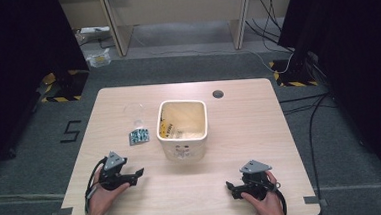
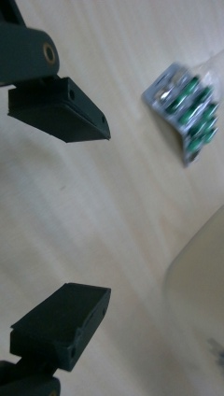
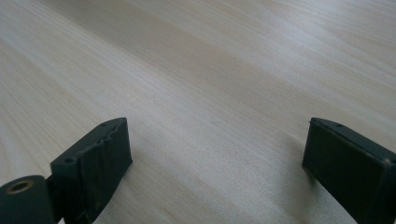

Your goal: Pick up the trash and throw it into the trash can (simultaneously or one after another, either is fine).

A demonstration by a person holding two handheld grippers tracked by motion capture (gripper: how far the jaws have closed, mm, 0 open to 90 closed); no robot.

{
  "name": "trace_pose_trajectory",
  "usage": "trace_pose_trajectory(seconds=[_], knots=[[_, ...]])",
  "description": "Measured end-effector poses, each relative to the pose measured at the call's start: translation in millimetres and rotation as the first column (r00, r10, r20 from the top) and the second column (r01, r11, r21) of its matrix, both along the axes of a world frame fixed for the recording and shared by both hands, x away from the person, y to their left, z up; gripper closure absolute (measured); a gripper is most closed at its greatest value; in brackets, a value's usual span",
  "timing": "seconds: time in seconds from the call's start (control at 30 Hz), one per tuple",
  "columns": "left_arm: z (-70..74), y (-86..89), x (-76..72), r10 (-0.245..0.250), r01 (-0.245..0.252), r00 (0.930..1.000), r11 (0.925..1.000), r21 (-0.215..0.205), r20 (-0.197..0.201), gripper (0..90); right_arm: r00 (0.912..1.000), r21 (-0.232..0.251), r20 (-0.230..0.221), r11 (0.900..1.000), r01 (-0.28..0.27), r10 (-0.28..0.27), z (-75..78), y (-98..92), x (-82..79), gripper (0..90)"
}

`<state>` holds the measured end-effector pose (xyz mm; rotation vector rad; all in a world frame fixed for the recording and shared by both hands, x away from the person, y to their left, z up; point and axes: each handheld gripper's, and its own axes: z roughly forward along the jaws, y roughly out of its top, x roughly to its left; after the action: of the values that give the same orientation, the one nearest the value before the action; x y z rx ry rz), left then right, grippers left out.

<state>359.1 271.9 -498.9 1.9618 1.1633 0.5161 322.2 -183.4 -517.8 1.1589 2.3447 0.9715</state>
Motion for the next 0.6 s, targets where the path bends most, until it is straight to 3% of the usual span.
trace_pose_trajectory(seconds=[0.03, 0.07, 0.17, 0.2, 0.23, 0.4, 0.6], knots=[[0.0, 0.0, 0.0, 0.0, 0.0, 1.0, 1.0, 0.0, 0.0, 17.3, 1.0, 0.0, 0.0, 1.0, 0.0, 0.0, 0.0, 0.0, 0.0, 7.9], [4.5, -0.8, 11.4, 0.038, -0.038, 0.9993, 0.9993, -0.003, 0.003, 15.5, 1.0, 0.001, -0.001, 1.0, 0.0, 0.0, 0.0, 0.1, 0.0, 7.7], [7.8, -3.1, 24.8, 0.052, -0.052, 0.9986, 0.9986, 0.003, 0.005, 16.2, 1.0, 0.001, -0.001, 1.0, -0.002, 0.002, -0.1, 0.1, 0.3, 7.7], [8.9, -4.2, 35.6, 0.072, -0.072, 0.9974, 0.9974, 0.005, -0.003, 16.2, 1.0, 0.0, -0.001, 1.0, -0.002, 0.002, -0.1, 0.1, 0.3, 7.6], [8.9, -4.2, 35.6, 0.072, -0.072, 0.9974, 0.9974, 0.005, -0.003, 16.2, 1.0, 0.0, -0.001, 1.0, -0.002, 0.002, -0.1, 0.1, 0.3, 7.6], [7.6, -5.5, 64.3, 0.121, -0.121, 0.9924, 0.9927, 0.008, -0.023, 15.9, 1.0, 0.0, 0.0, 1.0, -0.002, 0.002, -0.1, 0.2, 0.3, 7.7], [4.2, -7.1, 80.6, 0.143, -0.143, 0.9889, 0.9897, -0.007, -0.041, 15.9, 1.0, 0.0, -0.001, 1.0, -0.003, 0.003, -0.3, 0.3, 0.5, 7.4]])
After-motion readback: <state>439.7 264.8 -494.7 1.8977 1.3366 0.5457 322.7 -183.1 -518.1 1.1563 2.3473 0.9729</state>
